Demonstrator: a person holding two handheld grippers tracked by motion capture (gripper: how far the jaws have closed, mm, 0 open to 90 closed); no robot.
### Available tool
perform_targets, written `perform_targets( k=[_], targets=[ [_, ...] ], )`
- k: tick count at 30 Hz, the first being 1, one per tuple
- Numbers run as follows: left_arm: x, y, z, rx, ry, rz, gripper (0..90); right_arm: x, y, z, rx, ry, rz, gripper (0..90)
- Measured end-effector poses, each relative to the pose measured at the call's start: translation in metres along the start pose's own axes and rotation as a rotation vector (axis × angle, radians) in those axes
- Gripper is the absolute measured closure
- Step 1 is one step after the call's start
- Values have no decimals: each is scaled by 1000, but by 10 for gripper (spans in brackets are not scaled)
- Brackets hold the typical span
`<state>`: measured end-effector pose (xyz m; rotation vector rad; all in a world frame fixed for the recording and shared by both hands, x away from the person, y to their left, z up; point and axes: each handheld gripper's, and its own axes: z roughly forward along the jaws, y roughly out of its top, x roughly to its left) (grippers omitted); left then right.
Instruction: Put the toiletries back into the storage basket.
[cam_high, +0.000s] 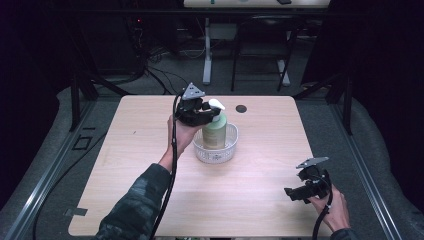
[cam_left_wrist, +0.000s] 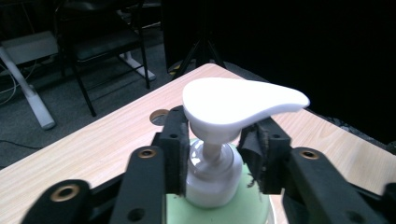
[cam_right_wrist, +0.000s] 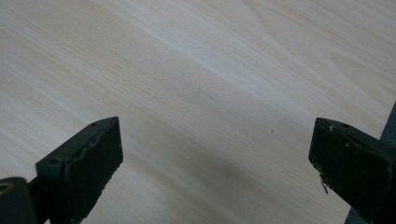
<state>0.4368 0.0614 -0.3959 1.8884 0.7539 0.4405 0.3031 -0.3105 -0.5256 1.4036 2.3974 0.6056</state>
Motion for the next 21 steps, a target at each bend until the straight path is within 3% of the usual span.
perform_targets(
  k=[5,10,16,21],
  targets=[
    [2,2,-6,40,7,-13,337,0,0,0,1,-4,-3,23],
    [3,3,-16,85,14,-6,187,0,0,0,0,-9,-10,23],
    [1,5,-29,120,18,6,135,0,0,0,1,-5,-3,23],
    [-3,2,-49,173,32,27,85,0,0,-1,0,-6,-2,23]
  ],
)
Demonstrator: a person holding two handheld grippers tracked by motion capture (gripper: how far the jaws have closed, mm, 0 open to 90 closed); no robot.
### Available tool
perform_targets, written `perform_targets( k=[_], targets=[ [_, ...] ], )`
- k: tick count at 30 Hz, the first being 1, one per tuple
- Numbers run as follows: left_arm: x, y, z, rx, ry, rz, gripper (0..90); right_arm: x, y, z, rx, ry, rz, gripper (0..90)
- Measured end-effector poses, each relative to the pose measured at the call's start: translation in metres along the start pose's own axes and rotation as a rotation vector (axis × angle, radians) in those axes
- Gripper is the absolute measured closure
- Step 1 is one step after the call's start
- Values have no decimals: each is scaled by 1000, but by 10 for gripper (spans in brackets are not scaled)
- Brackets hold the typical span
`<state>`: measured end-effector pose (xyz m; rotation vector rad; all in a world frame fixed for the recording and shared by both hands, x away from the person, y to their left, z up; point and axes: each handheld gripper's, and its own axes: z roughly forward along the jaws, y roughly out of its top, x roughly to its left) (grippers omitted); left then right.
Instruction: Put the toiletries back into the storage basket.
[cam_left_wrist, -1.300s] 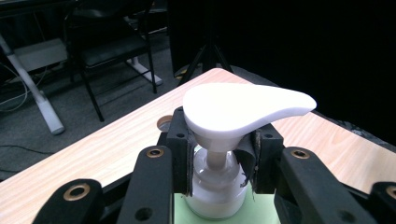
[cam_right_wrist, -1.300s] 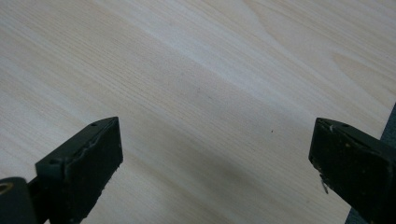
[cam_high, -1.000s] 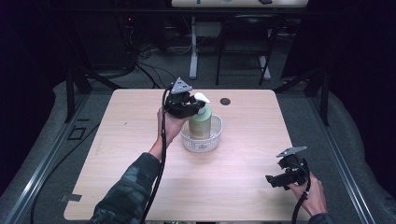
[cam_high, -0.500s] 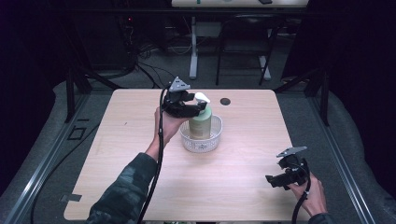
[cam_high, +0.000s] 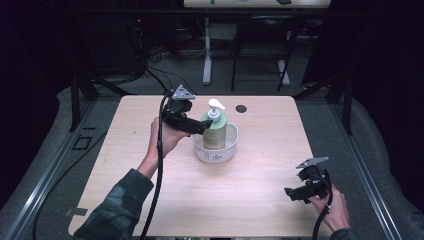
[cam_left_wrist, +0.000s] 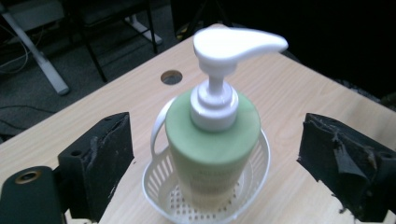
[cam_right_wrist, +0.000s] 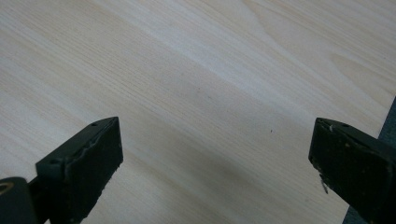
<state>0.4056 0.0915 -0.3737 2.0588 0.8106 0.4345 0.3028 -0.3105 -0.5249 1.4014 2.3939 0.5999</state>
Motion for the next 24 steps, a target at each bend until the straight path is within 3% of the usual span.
perform_targets(
  k=[4,12,17,24],
  targets=[
    [-2,-8,-8,10,5,2,60,0,0,0,0,-2,-2,23],
    [-1,-46,-26,48,16,-23,28,0,0,0,0,-3,-5,23],
    [0,-68,-27,79,16,-45,8,0,0,0,2,-4,-4,23],
    [7,-110,-25,168,18,-87,0,0,0,0,4,-7,-4,23]
  ],
)
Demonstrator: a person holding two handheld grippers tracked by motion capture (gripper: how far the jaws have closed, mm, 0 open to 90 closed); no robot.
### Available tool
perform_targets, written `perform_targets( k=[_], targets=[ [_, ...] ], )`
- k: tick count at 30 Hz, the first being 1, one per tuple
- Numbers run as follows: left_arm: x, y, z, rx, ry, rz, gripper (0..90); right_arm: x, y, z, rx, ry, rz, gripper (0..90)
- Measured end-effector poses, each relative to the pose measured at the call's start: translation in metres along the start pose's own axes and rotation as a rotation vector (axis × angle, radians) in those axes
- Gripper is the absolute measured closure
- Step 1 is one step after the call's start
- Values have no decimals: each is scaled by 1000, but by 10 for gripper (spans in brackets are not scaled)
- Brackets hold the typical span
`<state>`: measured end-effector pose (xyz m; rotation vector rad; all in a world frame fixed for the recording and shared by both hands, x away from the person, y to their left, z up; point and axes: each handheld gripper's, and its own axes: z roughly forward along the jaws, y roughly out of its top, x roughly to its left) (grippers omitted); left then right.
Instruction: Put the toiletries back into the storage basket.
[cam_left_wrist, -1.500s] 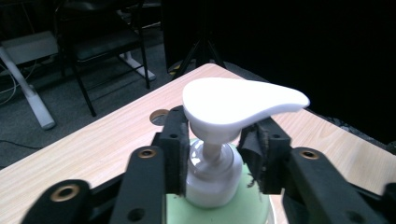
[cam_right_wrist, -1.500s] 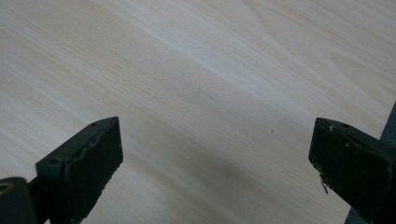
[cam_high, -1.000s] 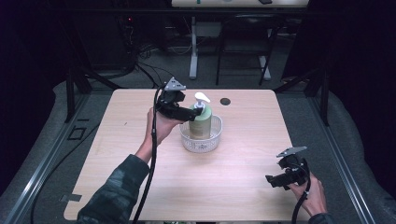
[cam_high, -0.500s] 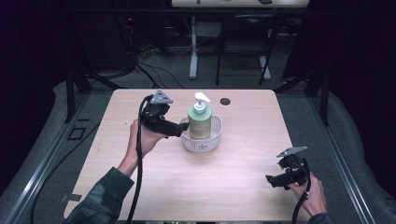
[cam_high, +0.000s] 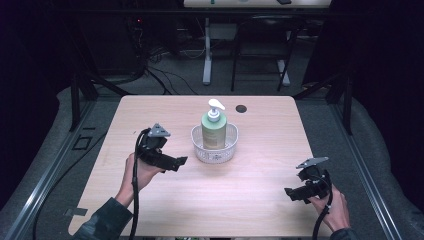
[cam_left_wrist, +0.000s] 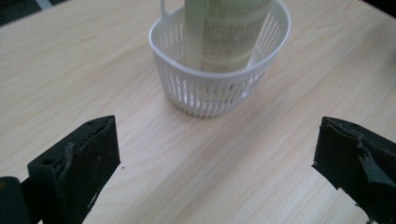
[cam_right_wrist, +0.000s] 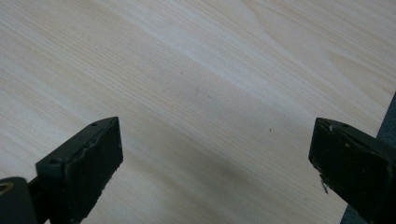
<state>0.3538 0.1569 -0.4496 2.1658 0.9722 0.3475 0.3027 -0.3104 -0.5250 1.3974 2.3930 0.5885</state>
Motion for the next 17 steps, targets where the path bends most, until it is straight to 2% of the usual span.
perform_targets(
  k=[3,4,8,17],
  targets=[
    [2,-9,1,17,3,-1,0,0,0,0,3,2,2,23],
    [6,-17,0,20,11,-14,0,0,0,0,2,-1,-1,23],
    [12,-26,1,16,22,-35,0,0,0,0,3,-3,-4,23],
    [18,-32,9,26,25,-52,0,0,-1,1,6,-3,-3,23]
  ],
)
